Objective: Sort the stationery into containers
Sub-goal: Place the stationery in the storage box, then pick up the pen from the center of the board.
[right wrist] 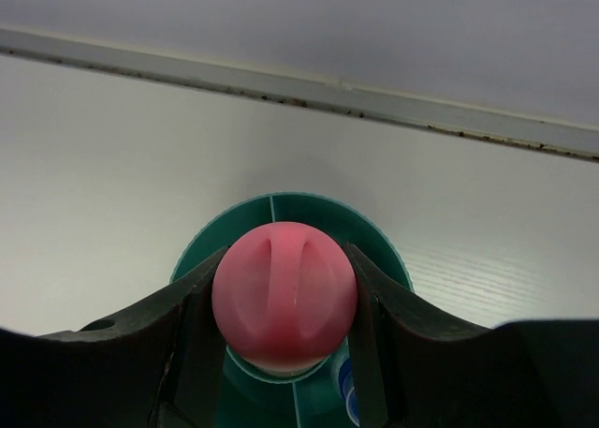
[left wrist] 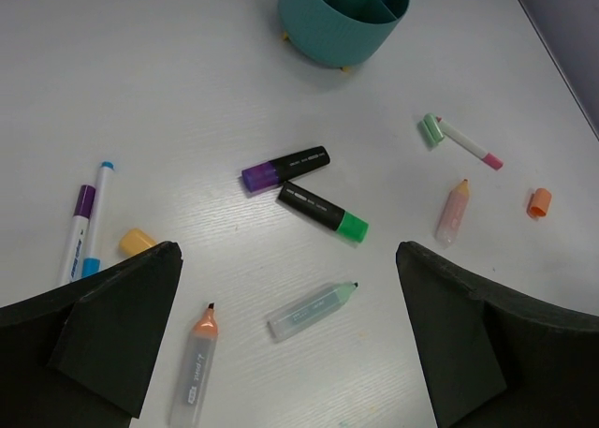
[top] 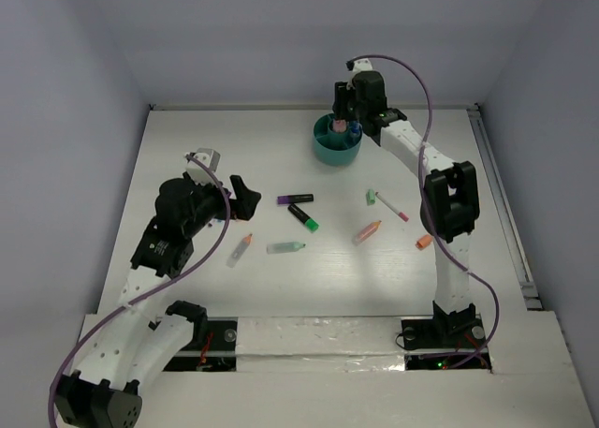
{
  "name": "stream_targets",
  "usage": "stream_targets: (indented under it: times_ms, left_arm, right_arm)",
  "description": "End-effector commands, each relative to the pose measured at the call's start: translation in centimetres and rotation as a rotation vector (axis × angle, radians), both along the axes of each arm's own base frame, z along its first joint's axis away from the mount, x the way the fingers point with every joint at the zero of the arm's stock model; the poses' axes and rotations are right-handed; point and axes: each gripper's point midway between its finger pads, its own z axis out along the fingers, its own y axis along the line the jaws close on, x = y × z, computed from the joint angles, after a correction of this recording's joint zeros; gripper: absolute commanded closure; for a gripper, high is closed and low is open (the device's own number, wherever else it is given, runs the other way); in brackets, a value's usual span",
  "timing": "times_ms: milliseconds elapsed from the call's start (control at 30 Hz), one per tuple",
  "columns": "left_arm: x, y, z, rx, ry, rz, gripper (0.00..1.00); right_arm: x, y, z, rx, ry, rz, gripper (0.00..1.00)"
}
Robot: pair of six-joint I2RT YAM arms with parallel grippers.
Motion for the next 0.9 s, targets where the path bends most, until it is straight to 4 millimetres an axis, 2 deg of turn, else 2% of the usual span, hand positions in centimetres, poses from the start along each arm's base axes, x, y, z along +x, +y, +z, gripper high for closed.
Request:
stream_targets:
  times_ms: [0, 233, 367, 400, 433, 467, 500, 533, 567, 600, 633, 667, 700, 767, 800, 867]
  left_arm:
    - [0.5, 0.1, 0.6, 0.011, -0.02, 0.01, 0.01]
    - [0.6, 0.3, 0.6, 0.014, -0.023, 0.022, 0.01]
    - [0.7, 0.4, 0.3, 0.02, -0.01, 0.029, 0.01]
    - [0.8, 0.4, 0.2, 0.02, -0.008, 0.033, 0.02]
    - [0.8, 0.4, 0.2, 0.021, -0.007, 0.034, 0.03]
    - [0.8, 0.5, 0.1, 0.022, -0.004, 0.036, 0.03]
    - [0.9, 0.5, 0.0, 0.024, -0.001, 0.042, 0.04]
    - [0.9, 0.6, 0.0, 0.027, -0.001, 0.046, 0.06]
    - [0.9, 0.7, 0.1, 0.027, -0.003, 0.053, 0.07]
    - [1.0, 1.0, 0.1, 0.029, -0.004, 0.067, 0.07]
    - [0.9, 1.1, 0.3, 0.029, -0.012, 0.075, 0.09]
    - [0.9, 1.2, 0.4, 0.026, -0.015, 0.08, 0.1]
    - [1.0, 1.4, 0.5, 0.028, -0.019, 0.09, 0.11]
    - [0.9, 1.5, 0.6, 0.024, -0.023, 0.099, 0.13]
    - [0.9, 1.6, 0.8, 0.025, -0.028, 0.106, 0.13]
    - [0.9, 2.0, 1.0, 0.023, -0.034, 0.121, 0.14]
  right_arm:
    - [0.3, 0.7, 3.2, 0.026, -0.096, 0.023, 0.51]
    - [-0.4, 0.6, 5.2, 0.011, -0.118, 0.045, 0.23]
    - [-1.5, 0.5, 7.2, 0.007, -0.128, 0.072, 0.21]
    - [-2.2, 0.5, 8.4, 0.007, -0.14, 0.091, 0.3]
    - [-3.2, 1.8, 8.9, 0.015, -0.138, 0.155, 0.35]
    - [-4.4, 2.5, 8.4, 0.0, -0.11, 0.199, 0.41]
    - [-5.5, 3.2, 8.3, -0.017, -0.105, 0.249, 0.61]
    - [-7.3, 3.9, 9.7, -0.006, -0.12, 0.31, 0.69]
    - [-8.8, 5.2, 9.5, -0.02, -0.116, 0.373, 0.75]
    - [-10.5, 5.9, 7.3, -0.032, -0.068, 0.431, 0.81]
    - [-12.4, 6.8, 7.6, -0.022, -0.069, 0.505, 0.82]
    - [-13.8, 7.5, 6.4, -0.057, -0.05, 0.573, 0.83]
    - [-15.7, 9.1, 5.1, -0.075, -0.025, 0.653, 0.83]
    - [-18.4, 10.2, 1.2, -0.153, 0.061, 0.757, 0.76]
    - [-19.8, 11.4, 0.0, -0.183, 0.091, 0.804, 0.65]
    - [-20.7, 11.9, -2.1, -0.242, 0.154, 0.844, 0.53]
